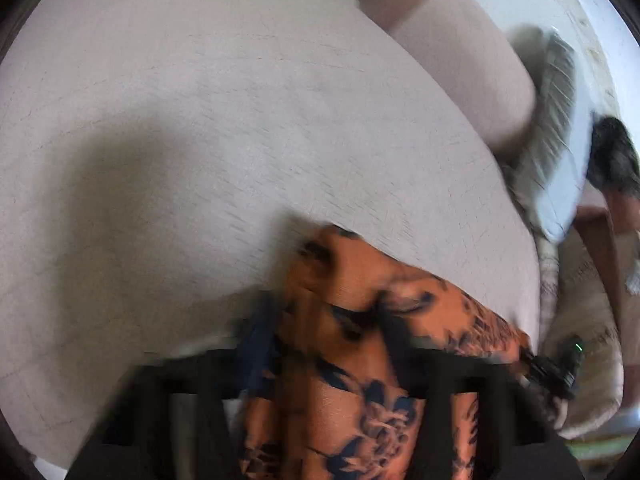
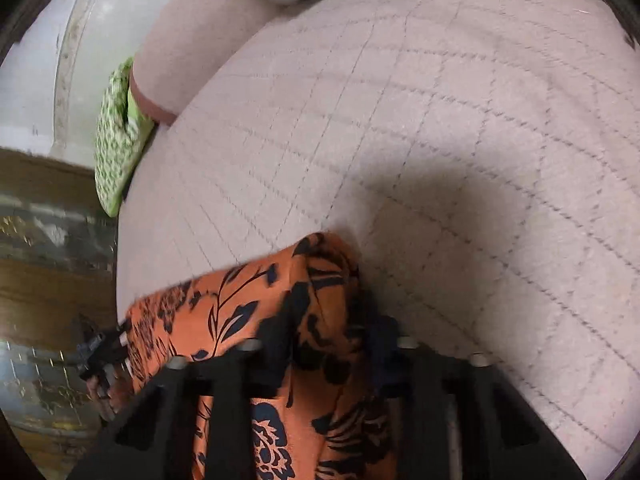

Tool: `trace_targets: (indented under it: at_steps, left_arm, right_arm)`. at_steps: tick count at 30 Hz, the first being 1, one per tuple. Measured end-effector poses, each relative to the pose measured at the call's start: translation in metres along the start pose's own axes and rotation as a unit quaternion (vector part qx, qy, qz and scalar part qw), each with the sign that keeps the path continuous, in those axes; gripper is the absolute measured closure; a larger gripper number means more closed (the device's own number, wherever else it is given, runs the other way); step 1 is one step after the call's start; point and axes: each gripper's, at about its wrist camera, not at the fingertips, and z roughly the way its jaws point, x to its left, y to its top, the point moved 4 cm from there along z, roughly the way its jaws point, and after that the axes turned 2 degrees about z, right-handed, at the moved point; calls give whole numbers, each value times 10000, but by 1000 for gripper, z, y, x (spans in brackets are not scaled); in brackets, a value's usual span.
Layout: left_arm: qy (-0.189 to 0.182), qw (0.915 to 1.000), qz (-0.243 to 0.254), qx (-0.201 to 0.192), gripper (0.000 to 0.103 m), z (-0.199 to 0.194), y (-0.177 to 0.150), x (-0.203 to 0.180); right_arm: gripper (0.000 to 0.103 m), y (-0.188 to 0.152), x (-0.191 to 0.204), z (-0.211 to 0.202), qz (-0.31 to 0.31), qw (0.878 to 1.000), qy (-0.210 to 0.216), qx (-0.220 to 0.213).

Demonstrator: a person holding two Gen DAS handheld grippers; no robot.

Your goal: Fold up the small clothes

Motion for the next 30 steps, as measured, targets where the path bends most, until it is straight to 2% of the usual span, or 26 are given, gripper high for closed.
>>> trace_targets:
  at_steps: [3, 6, 9, 13, 15, 19, 22, 23, 25, 26, 28, 29, 30]
  left_arm:
    - [129, 9999, 18, -107, 87, 0, 0, 0]
    - [-16, 9995, -49, -319, 91, -19, 4, -7]
    - [-130, 9977, 209, -636, 92, -46, 8, -33]
    - [-182, 9927, 502, -1078, 92, -68, 24, -68]
    - [-319, 9907, 521, -1217, 92, -72, 45, -79]
    - [-292, 9886, 549, -1373, 91, -66, 70, -90]
    - [-151, 9914, 367, -1246, 85, -34, 97, -80]
    - [2, 9938, 343, -1062, 80, -16, 104, -74]
    - [584, 9946, 355, -777, 80, 5, 103, -59]
    - [743, 9937, 401, -742, 80, 6, 94, -53]
    - [632, 9940, 414, -794, 74, -4, 75, -47]
    - [579, 9940, 377, -844, 64, -12, 61, -43]
    - [612, 9933, 332, -927, 54, -22, 45, -38]
  right_arm:
    - [86, -1, 5, -7, -61, 9997, -172, -149]
    - [88, 5, 17, -32, -114, 9986, -52, -519]
    - [91, 12, 39, -58, -387, 9954, -248, -841]
    - [92, 38, 62, -91, -572, 9878, -348, -1403]
    - [92, 57, 68, -100, -598, 9856, -328, -1545]
    - [92, 92, 76, -91, -588, 9859, -246, -1549]
    - [88, 106, 66, -51, -357, 9918, -203, -1213]
    - [81, 107, 60, -35, -271, 9930, -304, -1106]
    - [78, 103, 41, -1, -158, 9936, -692, -883]
    - [77, 96, 33, 4, -13, 9939, -704, -843]
    - [74, 72, 26, -3, 117, 9946, -328, -978]
    - [70, 57, 24, -13, 110, 9932, -311, -1116]
    - [62, 42, 23, -22, 124, 9917, -347, -1230]
